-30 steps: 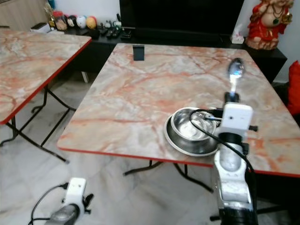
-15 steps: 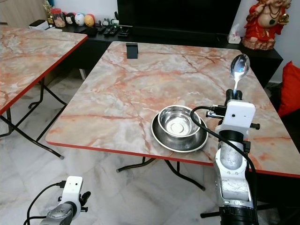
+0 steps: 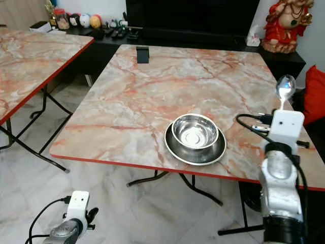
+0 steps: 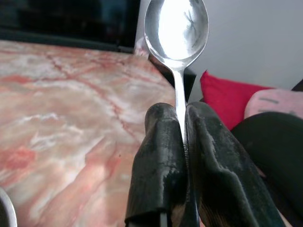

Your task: Setting the table

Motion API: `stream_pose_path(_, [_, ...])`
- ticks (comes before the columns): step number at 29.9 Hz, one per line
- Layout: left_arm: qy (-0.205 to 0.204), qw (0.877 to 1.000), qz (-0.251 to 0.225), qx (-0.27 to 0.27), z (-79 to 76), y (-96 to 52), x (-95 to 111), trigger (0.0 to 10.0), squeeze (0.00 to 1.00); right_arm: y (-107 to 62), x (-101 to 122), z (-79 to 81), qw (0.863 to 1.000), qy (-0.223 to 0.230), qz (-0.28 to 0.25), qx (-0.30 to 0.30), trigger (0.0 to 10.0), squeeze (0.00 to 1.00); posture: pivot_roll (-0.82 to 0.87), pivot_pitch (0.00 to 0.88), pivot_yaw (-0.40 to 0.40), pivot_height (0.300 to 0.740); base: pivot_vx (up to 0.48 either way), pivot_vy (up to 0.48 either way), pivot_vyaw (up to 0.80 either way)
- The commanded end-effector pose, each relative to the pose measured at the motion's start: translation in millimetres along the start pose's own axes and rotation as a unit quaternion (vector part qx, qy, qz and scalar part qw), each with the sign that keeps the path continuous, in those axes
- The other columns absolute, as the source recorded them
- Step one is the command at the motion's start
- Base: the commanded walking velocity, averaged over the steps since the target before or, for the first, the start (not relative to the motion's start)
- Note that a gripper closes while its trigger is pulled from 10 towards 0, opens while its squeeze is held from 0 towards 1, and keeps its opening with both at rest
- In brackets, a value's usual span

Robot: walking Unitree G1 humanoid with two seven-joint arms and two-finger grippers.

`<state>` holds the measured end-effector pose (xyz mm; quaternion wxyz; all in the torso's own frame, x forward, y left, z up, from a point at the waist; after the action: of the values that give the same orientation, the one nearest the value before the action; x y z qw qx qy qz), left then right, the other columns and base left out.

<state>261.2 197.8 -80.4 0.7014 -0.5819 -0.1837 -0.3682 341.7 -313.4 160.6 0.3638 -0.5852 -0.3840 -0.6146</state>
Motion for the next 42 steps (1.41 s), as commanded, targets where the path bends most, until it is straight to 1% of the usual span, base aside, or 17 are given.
stream_pose_path(1, [-0.007, 1.0, 0.002, -0.001, 0.2, -0.2, -1.2, 10.0, 0.0, 8.0, -6.2, 1.8, 0.999, 0.003, 0.045, 0.024, 10.0, 0.0, 0.01, 0.0, -0.01, 0.74, 0.0, 0.0, 0.0])
stream_pose_path(3, [-0.007, 1.0, 0.002, -0.001, 0.1, -0.1, -1.0, 10.0, 0.0, 10.4, -11.9, 6.7, 0.996, -0.004, 0.071, 0.05, 10.0, 0.0, 0.01, 0.0, -0.01, 0.74, 0.0, 0.0, 0.0])
stream_pose_path(5, [-0.008, 1.0, 0.001, -0.001, 0.3, 0.1, -0.2, 10.0, 0.0, 15.8, -10.1, 9.3, 0.996, 0.0, 0.075, 0.046, 10.0, 0.0, 0.01, 0.0, -0.009, 0.74, 0.0, 0.0, 0.0])
stream_pose_path(7, [-0.008, 1.0, 0.001, -0.001, 0.4, 0.1, -0.3, 10.0, 0.0, 17.3, -10.1, 10.6, 0.996, 0.003, 0.077, 0.045, 10.0, 0.0, 0.01, 0.0, -0.009, 0.74, 0.0, 0.0, 0.0])
stream_pose_path(11, [-0.011, 1.0, 0.001, -0.002, 0.6, 0.2, 0.1, 10.0, 0.0, 21.8, -14.8, 13.8, 0.994, 0.016, 0.097, 0.038, 10.0, 0.0, 0.02, 0.0, -0.008, 0.74, 0.0, 0.0, 0.0])
stream_pose_path(13, [-0.014, 1.0, -0.001, -0.004, 0.6, 0.2, 0.5, 10.0, 0.0, 23.7, -7.8, 18.7, 0.996, 0.034, 0.079, 0.038, 10.0, 0.0, 0.02, 0.0, -0.007, 0.74, 0.0, 0.0, 0.0])
stream_pose_path(14, [-0.014, 1.0, -0.001, -0.004, 0.7, 0.2, 0.6, 10.0, 0.0, 24.4, -5.8, 20.1, 0.996, 0.037, 0.074, 0.04, 10.0, 0.0, 0.02, 0.0, -0.007, 0.74, 0.0, 0.0, 0.0])
stream_pose_path(15, [-0.015, 1.0, -0.001, -0.005, 0.7, 0.2, 0.5, 10.0, 0.0, 24.3, 2.0, 25.4, 0.997, 0.039, 0.05, 0.05, 10.0, 0.0, 0.02, 0.0, -0.007, 0.74, 0.0, 0.0, 0.0])
stream_pose_path(17, [-0.015, 1.0, -0.001, -0.005, 0.7, 0.1, 0.2, 10.0, 0.0, 23.7, 7.4, 28.5, 0.997, 0.037, 0.031, 0.055, 10.0, 0.0, 0.02, 0.0, -0.007, 0.74, 0.0, 0.0, 0.0])
stream_pose_path(20, [-0.012, 1.0, 0.002, -0.008, 0.4, -0.1, -1.1, 10.0, 0.0, 22.2, 13.2, 27.9, 0.998, 0.051, 0.008, 0.044, 10.0, 0.0, 0.02, 0.0, -0.006, 0.74, 0.0, 0.0, 0.0])
stream_pose_path(22, [-0.006, 1.0, 0.004, -0.01, 0.5, -0.3, -2.0, 10.0, 0.0, 21.8, 18.3, 24.9, 0.997, 0.063, -0.009, 0.033, 10.0, 0.0, 0.02, 0.0, -0.007, 0.74, 0.0, 0.0, 0.0])
stream_pose_path(26, [0.009, 1.0, 0.013, -0.01, 4.9, -2.6, -10.6, 10.0, 0.0, 20.8, 33.5, 21.3, 0.996, 0.068, -0.053, 0.024, 10.0, 0.0, 0.03, 0.0, -0.008, 0.74, 0.0, 0.0, 0.0])
stream_pose_path(30, [0.009, 1.0, 0.02, -0.001, 14.5, -5.8, -19.9, 10.0, 0.0, 19.9, 38.3, 20.9, 0.995, 0.074, -0.069, 0.019, 10.0, 0.0, 0.03, 0.0, -0.009, 0.74, 0.0, 0.0, 0.0])
stream_pose_path(36, [0.009, 1.0, 0.022, 0.002, 15.0, -6.9, -23.1, 10.0, 0.0, 19.5, 37.5, 23.0, 0.994, 0.082, -0.074, 0.016, 10.0, 0.0, 0.04, 0.0, -0.01, 0.74, 0.172, 0.0, 0.0])
stream_pose_path(42, [0.009, 1.0, 0.017, -0.005, 11.6, -5.8, -19.5, 10.0, 0.0, 18.9, 38.6, 26.0, 0.994, 0.076, -0.079, 0.019, 10.0, 0.0, 0.03, 0.0, -0.01, 0.74, 0.296, 0.0, 0.0])
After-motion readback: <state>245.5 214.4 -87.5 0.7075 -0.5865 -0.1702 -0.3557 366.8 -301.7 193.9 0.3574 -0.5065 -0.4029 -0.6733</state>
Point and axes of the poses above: a point about 5 cm out from each wrist's last joint towards the gripper, its own y axis pointing out of the wrist towards the gripper, its own x axis along the axis of the wrist's last joint, z = x × y, the point moved 4 cm from there along y, pointing out of the wrist towards the gripper, and after that the axes turned 13 degrees about y, right-handed, at the moved point
